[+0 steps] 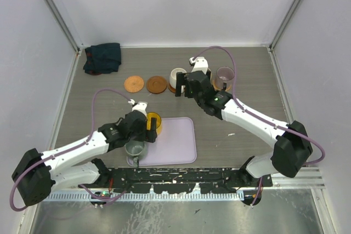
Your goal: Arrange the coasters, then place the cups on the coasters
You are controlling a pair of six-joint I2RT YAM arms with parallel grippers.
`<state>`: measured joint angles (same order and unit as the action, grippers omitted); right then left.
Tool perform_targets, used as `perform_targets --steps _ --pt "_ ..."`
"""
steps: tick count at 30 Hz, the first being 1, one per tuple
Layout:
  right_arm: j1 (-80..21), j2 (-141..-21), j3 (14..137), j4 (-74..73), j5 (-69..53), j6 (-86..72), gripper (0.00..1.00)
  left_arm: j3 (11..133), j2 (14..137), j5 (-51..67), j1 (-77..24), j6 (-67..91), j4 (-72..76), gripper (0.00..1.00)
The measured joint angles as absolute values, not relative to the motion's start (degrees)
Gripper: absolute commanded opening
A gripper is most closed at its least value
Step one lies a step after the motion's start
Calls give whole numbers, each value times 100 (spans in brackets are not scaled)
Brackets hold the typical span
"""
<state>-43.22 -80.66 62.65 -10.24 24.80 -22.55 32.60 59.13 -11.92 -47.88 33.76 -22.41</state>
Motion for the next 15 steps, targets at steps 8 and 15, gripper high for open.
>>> perform_targets --steps 8,15 --pt "-4364 -8066 6265 -1022 2480 -2255 94 3140 6167 -1273 -4788 3387 -2016 71" --pt "-4423 -8086 6265 -1022 2482 -2255 94 3017 6246 -1275 -4794 3385 -1772 60"
